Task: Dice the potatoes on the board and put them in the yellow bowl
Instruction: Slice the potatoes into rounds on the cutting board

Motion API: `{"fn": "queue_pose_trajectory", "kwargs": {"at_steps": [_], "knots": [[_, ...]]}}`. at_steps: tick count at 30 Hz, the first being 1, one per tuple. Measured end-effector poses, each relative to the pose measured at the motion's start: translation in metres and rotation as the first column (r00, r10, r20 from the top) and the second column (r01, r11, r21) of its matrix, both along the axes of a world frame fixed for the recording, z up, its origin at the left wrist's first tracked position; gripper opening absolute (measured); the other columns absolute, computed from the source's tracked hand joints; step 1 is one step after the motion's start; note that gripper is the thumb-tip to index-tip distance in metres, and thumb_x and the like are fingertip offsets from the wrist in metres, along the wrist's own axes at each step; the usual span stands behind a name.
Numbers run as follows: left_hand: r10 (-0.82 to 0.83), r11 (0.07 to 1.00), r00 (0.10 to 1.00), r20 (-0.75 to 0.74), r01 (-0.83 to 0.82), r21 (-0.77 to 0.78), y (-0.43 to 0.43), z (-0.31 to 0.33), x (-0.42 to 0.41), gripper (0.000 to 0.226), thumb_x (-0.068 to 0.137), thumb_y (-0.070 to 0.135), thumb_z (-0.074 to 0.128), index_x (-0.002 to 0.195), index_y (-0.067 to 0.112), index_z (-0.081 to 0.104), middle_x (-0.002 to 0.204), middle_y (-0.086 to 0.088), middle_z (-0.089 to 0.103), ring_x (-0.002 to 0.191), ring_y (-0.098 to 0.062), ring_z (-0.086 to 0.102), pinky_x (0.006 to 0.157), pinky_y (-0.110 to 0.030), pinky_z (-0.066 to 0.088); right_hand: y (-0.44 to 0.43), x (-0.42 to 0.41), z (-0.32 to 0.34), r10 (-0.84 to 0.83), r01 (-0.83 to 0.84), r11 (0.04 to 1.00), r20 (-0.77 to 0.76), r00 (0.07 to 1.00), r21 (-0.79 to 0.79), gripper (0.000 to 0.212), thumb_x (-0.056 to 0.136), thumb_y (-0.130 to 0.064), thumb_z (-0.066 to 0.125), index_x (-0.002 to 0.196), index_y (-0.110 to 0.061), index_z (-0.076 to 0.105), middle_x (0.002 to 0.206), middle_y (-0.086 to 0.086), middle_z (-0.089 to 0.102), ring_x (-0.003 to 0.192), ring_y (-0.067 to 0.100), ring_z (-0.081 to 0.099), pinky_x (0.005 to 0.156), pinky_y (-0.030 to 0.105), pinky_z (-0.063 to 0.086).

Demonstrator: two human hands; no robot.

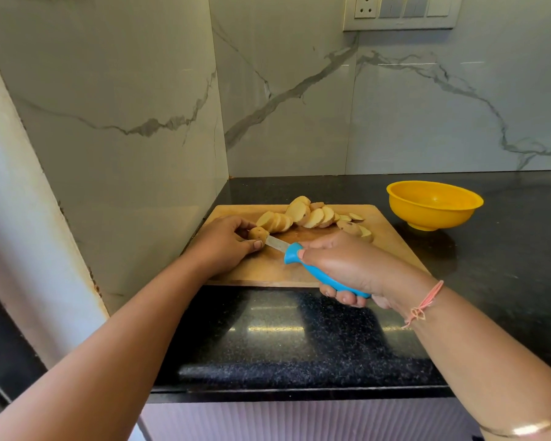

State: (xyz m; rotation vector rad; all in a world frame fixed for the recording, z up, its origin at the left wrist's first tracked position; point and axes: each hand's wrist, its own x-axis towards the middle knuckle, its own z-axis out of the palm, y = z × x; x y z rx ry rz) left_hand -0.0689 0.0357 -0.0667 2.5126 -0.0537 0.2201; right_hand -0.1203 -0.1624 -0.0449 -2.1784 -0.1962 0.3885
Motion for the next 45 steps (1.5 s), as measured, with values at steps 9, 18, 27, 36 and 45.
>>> {"fn": "queue_pose_trajectory", "kwargs": {"at_steps": [9, 18, 27, 36, 45], "knots": [[-0.036, 0.999, 0.999, -0.022, 0.036, -0.010, 0.005, 0.002, -0.003, 0.040, 0.092, 0.031, 0.060, 0.131, 0.027, 0.054, 0.125, 0.007, 0.057, 0.099, -0.012, 0.048, 0.085, -0.024, 0.037, 0.000, -0.003, 0.000, -0.002, 0.002, 1.000, -0.001, 1.000, -0.003, 0.038, 0.099, -0.034, 0.038, 0.137, -0.038, 0.041, 0.060, 0.002, 0.048, 0.037, 0.006, 0.037, 0.034, 0.014, 0.028], [-0.010, 0.992, 0.999, 0.036, 0.014, -0.127, 0.000, 0.001, -0.003, 0.026, 0.089, 0.023, 0.067, 0.115, 0.021, 0.066, 0.090, 0.010, 0.063, 0.069, -0.003, 0.053, 0.056, -0.009, 0.035, 0.016, 0.005, 0.000, -0.018, 0.018, 0.999, 0.007, 1.000, -0.040, 0.041, 0.098, -0.033, 0.039, 0.138, -0.027, 0.043, 0.062, 0.002, 0.049, 0.035, 0.006, 0.037, 0.033, 0.013, 0.029], [0.129, 0.979, 0.992, 0.002, -0.127, -0.160, 0.001, -0.002, 0.007, 0.038, 0.085, 0.036, 0.068, 0.119, 0.019, 0.065, 0.116, 0.002, 0.065, 0.102, -0.013, 0.056, 0.086, -0.026, 0.043, 0.021, -0.008, -0.006, -0.015, 0.017, 0.999, 0.052, 0.999, -0.030, 0.046, 0.100, -0.029, 0.034, 0.145, -0.032, 0.032, 0.060, 0.003, 0.045, 0.026, 0.004, 0.033, 0.033, 0.010, 0.026], [0.197, 0.980, 0.979, 0.054, -0.197, -0.016, -0.003, -0.004, 0.002, 0.030, 0.089, 0.044, 0.061, 0.110, 0.023, 0.067, 0.110, 0.004, 0.065, 0.098, -0.015, 0.056, 0.083, -0.031, 0.045, 0.033, 0.000, -0.001, 0.001, 0.005, 0.993, 0.050, 0.999, -0.118, 0.040, 0.097, -0.028, 0.039, 0.117, 0.000, 0.059, 0.054, 0.003, 0.044, 0.032, 0.010, 0.040, 0.033, 0.013, 0.033], [0.309, 0.951, 0.949, 0.057, -0.307, -0.041, 0.005, -0.005, 0.006, 0.031, 0.091, 0.040, 0.060, 0.105, 0.013, 0.061, 0.107, -0.007, 0.063, 0.092, -0.020, 0.053, 0.079, -0.033, 0.043, 0.037, -0.012, -0.005, 0.020, -0.008, 0.975, 0.051, 0.999, -0.220, 0.046, 0.097, -0.034, 0.035, 0.142, -0.021, 0.033, 0.067, 0.002, 0.050, 0.039, 0.010, 0.043, 0.035, 0.011, 0.033]]}}
